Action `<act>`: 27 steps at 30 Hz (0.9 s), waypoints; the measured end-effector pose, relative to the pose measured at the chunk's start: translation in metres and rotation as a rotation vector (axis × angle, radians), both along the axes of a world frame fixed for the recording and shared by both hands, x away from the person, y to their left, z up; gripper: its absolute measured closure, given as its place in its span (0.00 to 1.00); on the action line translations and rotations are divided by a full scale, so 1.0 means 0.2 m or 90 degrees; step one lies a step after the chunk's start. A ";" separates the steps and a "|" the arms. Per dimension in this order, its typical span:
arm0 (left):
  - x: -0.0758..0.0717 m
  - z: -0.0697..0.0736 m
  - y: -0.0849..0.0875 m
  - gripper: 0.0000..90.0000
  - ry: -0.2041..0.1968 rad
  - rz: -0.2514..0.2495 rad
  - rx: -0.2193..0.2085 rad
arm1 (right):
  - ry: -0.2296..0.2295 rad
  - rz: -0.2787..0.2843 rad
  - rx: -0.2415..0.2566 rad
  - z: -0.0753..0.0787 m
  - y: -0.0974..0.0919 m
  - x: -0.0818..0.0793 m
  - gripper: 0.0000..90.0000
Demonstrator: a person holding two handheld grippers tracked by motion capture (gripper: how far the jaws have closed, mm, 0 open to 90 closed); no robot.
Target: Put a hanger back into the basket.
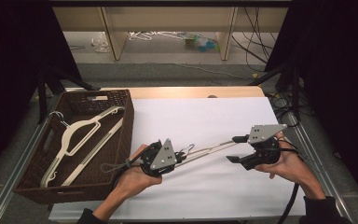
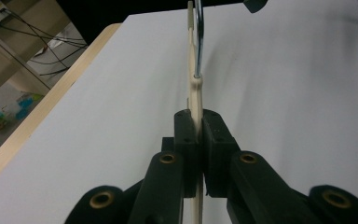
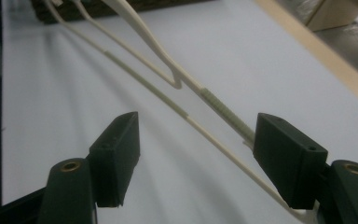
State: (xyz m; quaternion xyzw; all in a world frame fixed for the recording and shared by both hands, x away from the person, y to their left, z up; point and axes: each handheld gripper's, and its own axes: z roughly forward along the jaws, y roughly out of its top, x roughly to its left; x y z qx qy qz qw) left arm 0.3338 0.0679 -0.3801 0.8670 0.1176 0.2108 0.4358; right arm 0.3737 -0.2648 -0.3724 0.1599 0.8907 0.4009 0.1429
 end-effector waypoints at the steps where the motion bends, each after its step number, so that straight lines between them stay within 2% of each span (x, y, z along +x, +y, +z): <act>1: 0.01 0.01 0.01 0.95 0.008 0.011 -0.010 | -0.012 -0.013 0.012 0.01 0.00 -0.01 0.35; 3: 0.02 0.03 0.03 0.95 0.022 0.028 -0.024 | -0.022 -0.039 0.033 0.03 -0.01 -0.02 0.34; 4: 0.02 0.04 0.04 0.95 0.032 0.037 -0.036 | -0.031 -0.063 0.051 0.04 -0.01 -0.03 0.34; 7: 0.04 0.06 0.07 0.95 0.052 0.054 -0.054 | -0.043 -0.100 0.101 0.04 -0.02 -0.06 0.32; 10: 0.07 0.10 0.10 0.95 0.079 0.068 -0.088 | -0.056 -0.143 0.122 0.01 -0.02 -0.10 0.29; 13: 0.08 0.13 0.13 0.95 0.092 0.076 -0.105 | -0.053 -0.150 0.143 -0.03 -0.01 -0.13 0.27; 14: 0.09 0.14 0.14 0.95 0.105 0.083 -0.122 | -0.057 -0.155 0.148 -0.04 0.00 -0.14 0.26; 17: 0.09 0.18 0.18 0.95 0.120 0.089 -0.147 | -0.064 -0.173 0.166 -0.08 0.01 -0.18 0.24; 18: 0.10 0.20 0.18 0.95 0.125 0.089 -0.158 | -0.059 -0.175 0.173 -0.09 0.02 -0.19 0.23; 21: 0.10 0.25 0.22 0.95 0.138 0.095 -0.191 | -0.069 -0.178 0.185 -0.11 0.04 -0.20 0.22; 27: 0.10 0.36 0.29 0.95 0.138 0.102 -0.225 | -0.071 -0.169 0.206 -0.13 0.05 -0.25 0.20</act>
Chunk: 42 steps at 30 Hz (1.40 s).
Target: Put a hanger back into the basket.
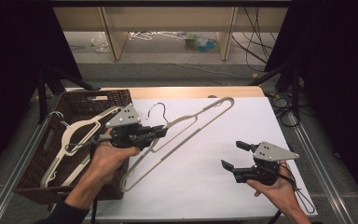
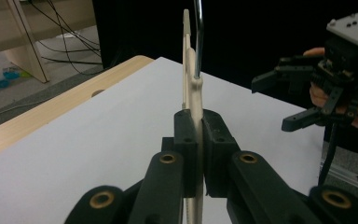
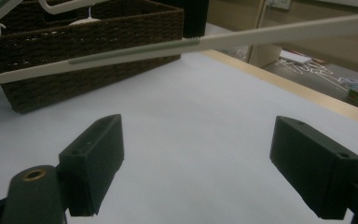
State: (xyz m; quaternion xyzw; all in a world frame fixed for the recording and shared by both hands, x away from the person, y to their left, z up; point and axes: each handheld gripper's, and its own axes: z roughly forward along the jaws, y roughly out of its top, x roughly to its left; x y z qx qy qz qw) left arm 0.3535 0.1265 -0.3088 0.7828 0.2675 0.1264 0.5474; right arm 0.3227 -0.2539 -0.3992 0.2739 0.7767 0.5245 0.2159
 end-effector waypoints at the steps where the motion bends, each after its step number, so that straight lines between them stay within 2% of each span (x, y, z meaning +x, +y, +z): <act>1: 0.00 0.02 0.02 0.95 0.004 0.008 -0.010 | 0.000 -0.005 0.002 0.00 0.00 -0.01 0.20; 10: 0.03 0.12 0.17 0.95 0.007 0.040 -0.046 | -0.001 0.014 0.004 -0.04 0.03 -0.07 0.20; 12: 0.04 0.16 0.21 0.95 0.004 0.050 -0.051 | 0.000 0.019 -0.001 -0.05 0.04 -0.08 0.20; 14: 0.04 0.19 0.25 0.95 0.006 0.060 -0.069 | 0.007 0.029 -0.005 -0.05 0.05 -0.09 0.20; 16: 0.04 0.24 0.29 0.95 -0.001 0.069 -0.074 | -0.001 0.029 -0.010 -0.06 0.06 -0.09 0.20; 17: 0.05 0.26 0.32 0.95 -0.003 0.075 -0.078 | 0.005 0.032 -0.012 -0.06 0.06 -0.09 0.20; 21: 0.05 0.33 0.42 0.95 -0.015 0.105 -0.059 | 0.007 0.032 -0.015 -0.06 0.06 -0.10 0.20; 22: 0.06 0.34 0.44 0.95 -0.016 0.112 -0.055 | 0.010 0.028 -0.030 -0.06 0.05 -0.10 0.20; 23: 0.06 0.34 0.47 0.95 -0.018 0.123 -0.053 | 0.009 0.028 -0.030 -0.06 0.06 -0.10 0.20; 24: 0.06 0.34 0.51 0.95 -0.017 0.135 -0.050 | 0.005 0.032 -0.021 -0.06 0.06 -0.10 0.20; 28: 0.07 0.31 0.62 0.95 -0.011 0.167 -0.037 | 0.011 0.038 -0.020 -0.07 0.06 -0.10 0.20; 30: 0.08 0.28 0.68 0.95 -0.009 0.184 -0.028 | 0.011 0.037 -0.020 -0.06 0.07 -0.10 0.20; 35: 0.09 0.20 0.81 0.95 0.002 0.222 -0.028 | 0.000 0.034 -0.013 -0.07 0.07 -0.10 0.20; 42: 0.08 0.13 0.97 0.95 0.004 0.265 -0.018 | 0.009 0.046 -0.025 -0.07 0.07 -0.10 0.20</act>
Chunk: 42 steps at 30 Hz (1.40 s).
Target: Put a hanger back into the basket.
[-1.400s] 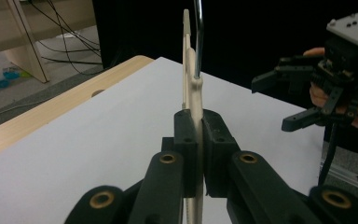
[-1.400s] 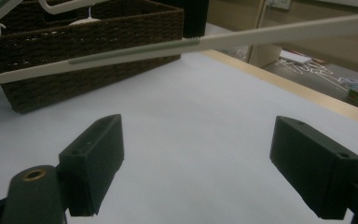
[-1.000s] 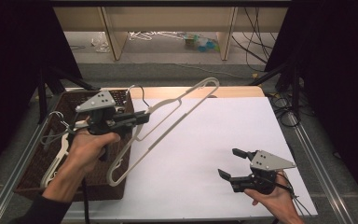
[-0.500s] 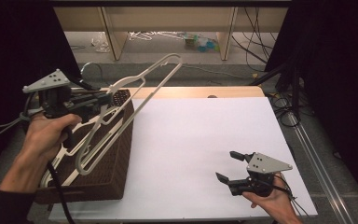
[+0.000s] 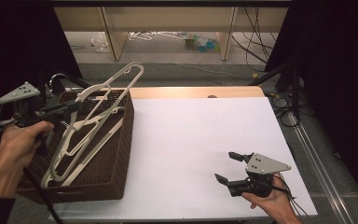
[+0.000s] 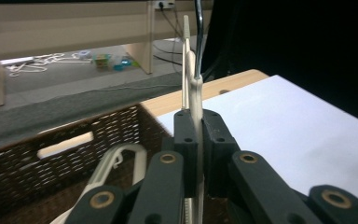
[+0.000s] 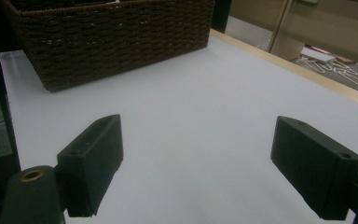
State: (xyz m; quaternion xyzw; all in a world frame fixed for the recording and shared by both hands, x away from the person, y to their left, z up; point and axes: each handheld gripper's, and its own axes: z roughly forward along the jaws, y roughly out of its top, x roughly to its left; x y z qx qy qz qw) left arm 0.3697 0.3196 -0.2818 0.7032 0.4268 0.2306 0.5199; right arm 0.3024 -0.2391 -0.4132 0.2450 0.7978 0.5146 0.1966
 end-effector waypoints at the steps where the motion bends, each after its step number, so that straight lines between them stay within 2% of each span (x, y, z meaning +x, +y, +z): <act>1: 0.00 -0.01 0.02 0.95 0.001 0.005 0.006 | -0.001 0.001 0.000 0.00 0.00 0.00 0.20; 4: 0.01 -0.04 0.07 0.95 0.001 0.011 0.024 | -0.001 0.004 -0.001 0.00 0.00 0.00 0.20; 14: 0.03 -0.14 0.17 0.95 -0.005 0.017 0.045 | 0.000 0.007 -0.004 -0.01 0.01 0.00 0.20; 17: 0.04 -0.18 0.18 0.95 0.004 0.019 0.049 | 0.004 0.010 -0.005 -0.01 0.01 0.00 0.20; 18: 0.04 -0.19 0.19 0.95 0.008 0.021 0.047 | 0.009 0.009 -0.016 0.00 0.01 0.00 0.20; 23: 0.05 -0.24 0.21 0.95 0.025 0.032 0.040 | 0.001 0.011 -0.002 -0.01 0.02 0.00 0.20; 27: 0.05 -0.28 0.24 0.95 0.039 0.040 0.044 | 0.008 0.016 -0.012 -0.02 0.02 0.00 0.20; 32: 0.04 -0.31 0.25 0.95 0.052 0.031 0.044 | 0.008 0.017 -0.017 -0.02 0.02 0.00 0.20; 34: 0.04 -0.32 0.25 0.95 0.056 0.022 0.048 | 0.009 0.012 -0.033 -0.02 0.02 0.00 0.20; 35: 0.04 -0.33 0.25 0.95 0.063 0.023 0.044 | 0.008 0.017 -0.022 -0.02 0.02 0.00 0.20; 38: 0.04 -0.37 0.26 0.95 0.075 0.023 0.046 | 0.003 0.013 -0.017 -0.03 0.02 0.00 0.20; 42: 0.05 -0.42 0.24 0.95 0.093 0.017 0.047 | 0.007 0.015 -0.022 -0.02 0.02 0.00 0.20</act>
